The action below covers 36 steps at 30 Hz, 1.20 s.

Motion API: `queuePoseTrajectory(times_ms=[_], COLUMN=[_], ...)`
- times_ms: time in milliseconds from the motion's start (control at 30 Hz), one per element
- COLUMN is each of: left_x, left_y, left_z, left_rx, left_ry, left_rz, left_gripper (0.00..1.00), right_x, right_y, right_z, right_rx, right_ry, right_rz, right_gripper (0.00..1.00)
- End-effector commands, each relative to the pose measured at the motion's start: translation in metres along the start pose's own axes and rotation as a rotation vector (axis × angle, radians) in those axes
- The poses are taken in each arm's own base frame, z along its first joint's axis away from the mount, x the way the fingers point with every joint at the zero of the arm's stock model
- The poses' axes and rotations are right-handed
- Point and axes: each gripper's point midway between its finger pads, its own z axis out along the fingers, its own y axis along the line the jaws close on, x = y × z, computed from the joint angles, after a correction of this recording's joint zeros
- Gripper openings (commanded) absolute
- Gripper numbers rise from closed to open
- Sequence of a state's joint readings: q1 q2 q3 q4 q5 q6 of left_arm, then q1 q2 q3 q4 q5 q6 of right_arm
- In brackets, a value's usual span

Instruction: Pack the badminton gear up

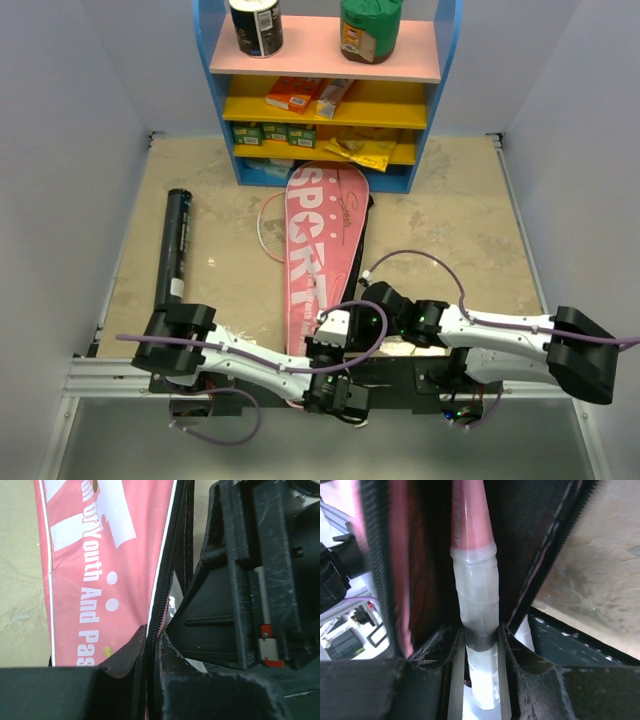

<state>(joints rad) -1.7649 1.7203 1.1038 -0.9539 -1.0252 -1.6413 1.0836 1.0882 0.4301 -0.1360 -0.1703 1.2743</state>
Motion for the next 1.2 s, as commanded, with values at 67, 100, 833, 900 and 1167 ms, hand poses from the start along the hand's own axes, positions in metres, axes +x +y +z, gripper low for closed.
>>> queuePoseTrajectory(times_ms=[67, 100, 833, 900, 1167], left_x=[-0.001, 0.0, 0.011, 0.011, -0.002], left_y=[-0.042, -0.043, -0.006, -0.002, 0.021], left_z=[-0.037, -0.038, -0.033, -0.032, -0.03], left_rx=[0.125, 0.13, 0.11, 0.093, 0.047], left_ry=[0.0, 0.001, 0.01, 0.011, -0.039], left_rz=[-0.206, -0.208, -0.344, -0.363, -0.39], left_gripper=[0.0, 0.0, 0.0, 0.0, 0.0], right_x=[-0.061, -0.064, -0.079, -0.08, -0.06], right_y=[0.065, 0.066, 0.067, 0.066, 0.033], right_z=[-0.001, -0.002, 0.004, -0.005, -0.018], right_rx=[-0.249, -0.255, -0.333, -0.326, -0.226], right_ry=[-0.277, -0.289, -0.389, -0.41, -0.349], right_rz=[0.134, 0.144, 0.079, 0.064, 0.029], right_gripper=[0.0, 0.0, 0.51, 0.54, 0.51])
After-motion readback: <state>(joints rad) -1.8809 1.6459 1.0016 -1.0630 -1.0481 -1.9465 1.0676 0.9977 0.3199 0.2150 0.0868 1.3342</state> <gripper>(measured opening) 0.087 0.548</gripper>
